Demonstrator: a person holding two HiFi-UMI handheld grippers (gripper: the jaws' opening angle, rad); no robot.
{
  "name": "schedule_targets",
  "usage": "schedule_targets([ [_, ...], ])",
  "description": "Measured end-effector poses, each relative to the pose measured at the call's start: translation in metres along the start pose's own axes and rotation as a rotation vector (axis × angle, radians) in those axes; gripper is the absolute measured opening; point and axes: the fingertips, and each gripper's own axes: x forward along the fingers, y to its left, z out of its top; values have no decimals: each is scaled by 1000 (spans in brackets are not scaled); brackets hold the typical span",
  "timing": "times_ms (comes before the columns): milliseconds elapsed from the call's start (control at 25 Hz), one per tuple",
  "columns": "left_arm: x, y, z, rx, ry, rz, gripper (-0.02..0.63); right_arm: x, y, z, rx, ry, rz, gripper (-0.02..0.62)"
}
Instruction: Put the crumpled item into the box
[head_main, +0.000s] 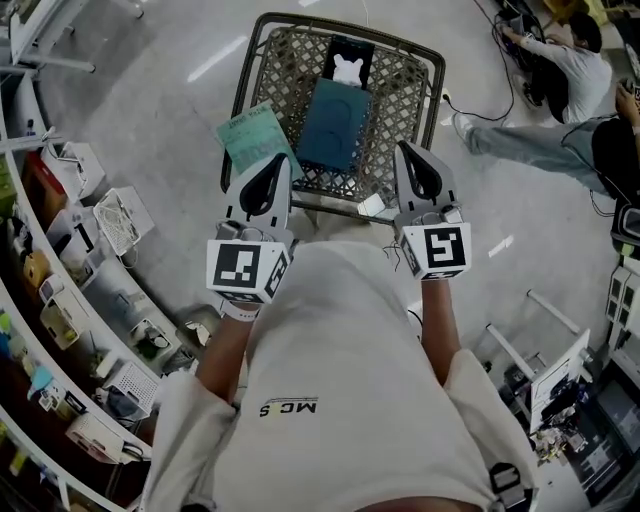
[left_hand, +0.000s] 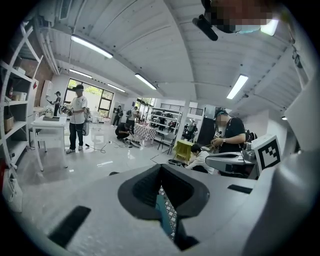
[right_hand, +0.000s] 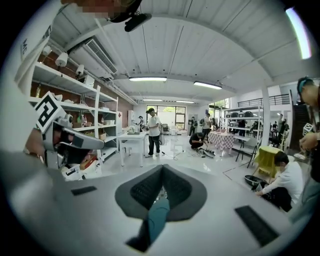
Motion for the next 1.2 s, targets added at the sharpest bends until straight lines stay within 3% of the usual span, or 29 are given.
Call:
schedule_targets([
  [640, -16, -9, 10, 18, -30, -13, 23, -44, 3, -10, 134, -25, -69, 17],
  [1200, -16, -12, 12, 19, -28, -14, 23, -38, 10, 2, 120, -41, -47, 15],
])
